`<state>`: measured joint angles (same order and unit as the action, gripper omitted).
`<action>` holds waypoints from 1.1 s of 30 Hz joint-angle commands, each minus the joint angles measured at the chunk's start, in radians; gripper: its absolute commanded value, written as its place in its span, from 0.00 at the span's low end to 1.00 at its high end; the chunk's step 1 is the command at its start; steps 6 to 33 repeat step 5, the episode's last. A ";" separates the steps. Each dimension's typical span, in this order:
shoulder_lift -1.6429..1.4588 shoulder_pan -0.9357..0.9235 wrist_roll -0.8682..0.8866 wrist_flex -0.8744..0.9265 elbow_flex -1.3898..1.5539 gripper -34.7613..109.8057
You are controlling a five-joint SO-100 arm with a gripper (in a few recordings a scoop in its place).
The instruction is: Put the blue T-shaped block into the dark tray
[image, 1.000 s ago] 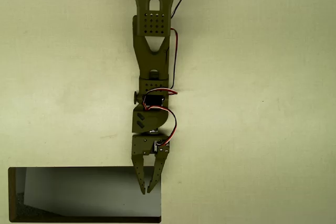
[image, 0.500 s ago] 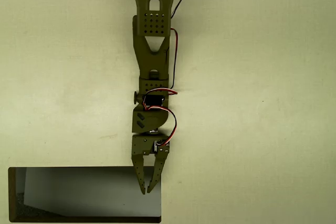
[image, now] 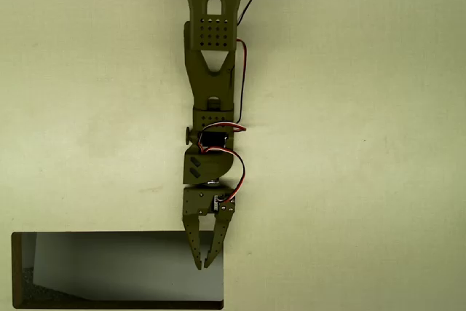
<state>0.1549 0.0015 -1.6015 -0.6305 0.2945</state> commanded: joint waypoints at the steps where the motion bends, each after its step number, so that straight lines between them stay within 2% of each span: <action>1: 0.002 0.000 -0.012 -0.029 0.005 0.24; 33: 0.002 0.000 -0.012 -0.029 0.005 0.24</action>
